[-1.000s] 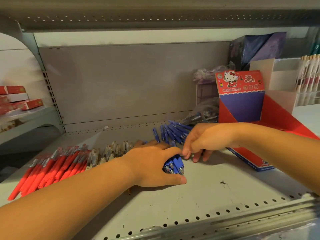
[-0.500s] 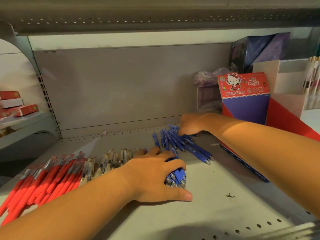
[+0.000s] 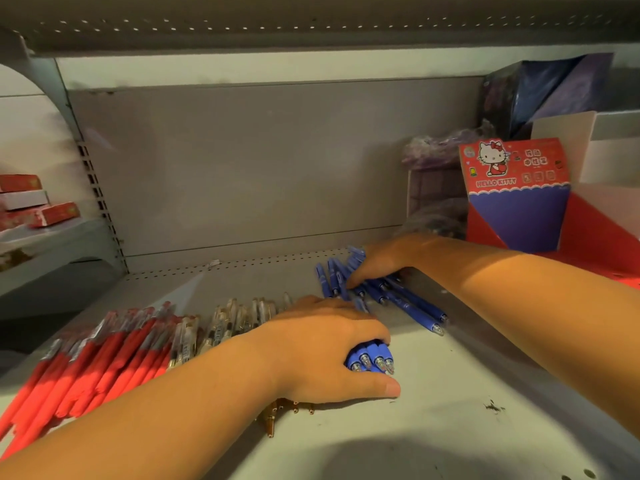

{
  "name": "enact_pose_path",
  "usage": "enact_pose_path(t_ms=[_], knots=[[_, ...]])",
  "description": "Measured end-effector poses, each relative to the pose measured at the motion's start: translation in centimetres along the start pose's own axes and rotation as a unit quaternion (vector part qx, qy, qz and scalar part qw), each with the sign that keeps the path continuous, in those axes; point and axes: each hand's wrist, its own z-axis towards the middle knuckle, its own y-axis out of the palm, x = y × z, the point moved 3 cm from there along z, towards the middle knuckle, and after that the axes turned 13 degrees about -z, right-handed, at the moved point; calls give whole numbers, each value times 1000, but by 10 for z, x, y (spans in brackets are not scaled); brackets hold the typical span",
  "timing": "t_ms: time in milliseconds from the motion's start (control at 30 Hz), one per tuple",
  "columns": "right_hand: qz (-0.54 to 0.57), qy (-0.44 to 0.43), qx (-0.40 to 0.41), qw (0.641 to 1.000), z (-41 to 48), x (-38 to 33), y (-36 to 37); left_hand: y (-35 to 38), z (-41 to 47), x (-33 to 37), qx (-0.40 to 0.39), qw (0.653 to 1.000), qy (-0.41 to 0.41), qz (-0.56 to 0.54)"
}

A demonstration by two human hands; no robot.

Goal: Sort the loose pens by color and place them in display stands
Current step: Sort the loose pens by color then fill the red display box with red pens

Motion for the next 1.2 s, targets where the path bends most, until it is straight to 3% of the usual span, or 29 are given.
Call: enact_pose_path(t_ms=[167, 333, 500, 767, 933, 1200], knots=[[63, 19, -40, 997, 2, -8, 3, 0, 2, 0, 2, 1000, 4, 6], [-7, 14, -28, 999, -1, -24, 7, 0, 1, -1, 15, 1000, 13, 22], [-22, 19, 26, 999, -12, -26, 0, 1, 0, 1, 17, 1000, 16, 7], [86, 49, 113, 989, -28, 8, -19, 5, -2, -1, 21, 999, 22, -11], [127, 73, 75, 986, -54, 21, -13, 6, 0, -1, 25, 999, 16, -11], [161, 42, -14, 986, -104, -4, 34, 10, 3, 1, 38, 999, -21, -3]])
